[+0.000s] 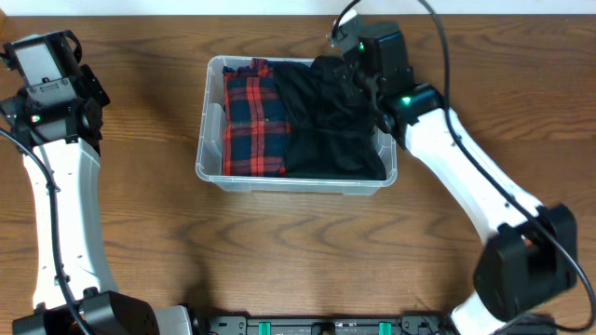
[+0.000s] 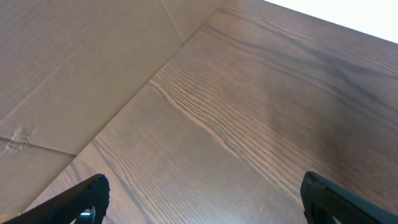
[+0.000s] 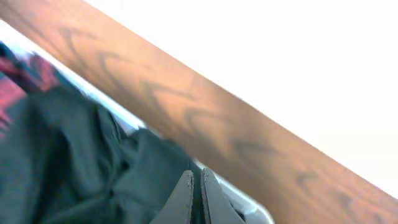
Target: Pack container
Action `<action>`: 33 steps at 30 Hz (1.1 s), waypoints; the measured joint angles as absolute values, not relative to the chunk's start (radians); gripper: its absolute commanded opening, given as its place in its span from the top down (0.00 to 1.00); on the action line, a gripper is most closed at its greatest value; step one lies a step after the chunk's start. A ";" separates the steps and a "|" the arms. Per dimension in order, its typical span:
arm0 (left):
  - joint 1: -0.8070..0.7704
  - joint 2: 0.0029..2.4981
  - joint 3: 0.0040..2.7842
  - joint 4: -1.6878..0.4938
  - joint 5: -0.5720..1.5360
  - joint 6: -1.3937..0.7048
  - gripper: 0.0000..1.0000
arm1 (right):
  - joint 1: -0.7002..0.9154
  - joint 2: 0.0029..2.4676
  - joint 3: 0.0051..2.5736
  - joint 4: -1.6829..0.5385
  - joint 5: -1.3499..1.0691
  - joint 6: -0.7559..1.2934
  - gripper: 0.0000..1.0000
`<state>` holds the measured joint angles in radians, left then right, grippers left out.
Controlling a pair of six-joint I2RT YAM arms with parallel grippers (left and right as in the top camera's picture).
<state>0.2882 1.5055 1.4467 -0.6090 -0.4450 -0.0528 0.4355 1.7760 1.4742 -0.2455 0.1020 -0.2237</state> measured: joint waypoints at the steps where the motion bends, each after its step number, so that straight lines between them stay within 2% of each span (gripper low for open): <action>1: 0.288 1.505 1.447 -0.609 -0.445 -0.053 0.02 | 0.436 1.774 1.478 -0.244 0.101 -0.224 0.96; 13: 0.288 1.505 1.447 -0.609 -0.445 -0.053 0.02 | 0.435 2.040 1.478 -0.247 0.102 -0.223 0.92; 18: 0.288 1.505 1.447 -0.609 -0.445 -0.053 0.02 | 0.436 2.069 1.490 -0.241 0.102 -0.223 0.98; 25: 0.288 1.505 1.447 -0.609 -0.445 -0.053 0.02 | 0.453 2.027 1.484 -0.258 0.108 -0.224 0.93; 33: 0.288 1.505 1.447 -0.609 -0.445 -0.053 0.02 | 0.538 1.808 1.477 -0.237 0.085 -0.224 0.91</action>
<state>0.2882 1.5055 1.4467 -0.6090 -0.4450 -0.0528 0.5385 1.8076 1.4765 -0.2375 0.0853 -0.2237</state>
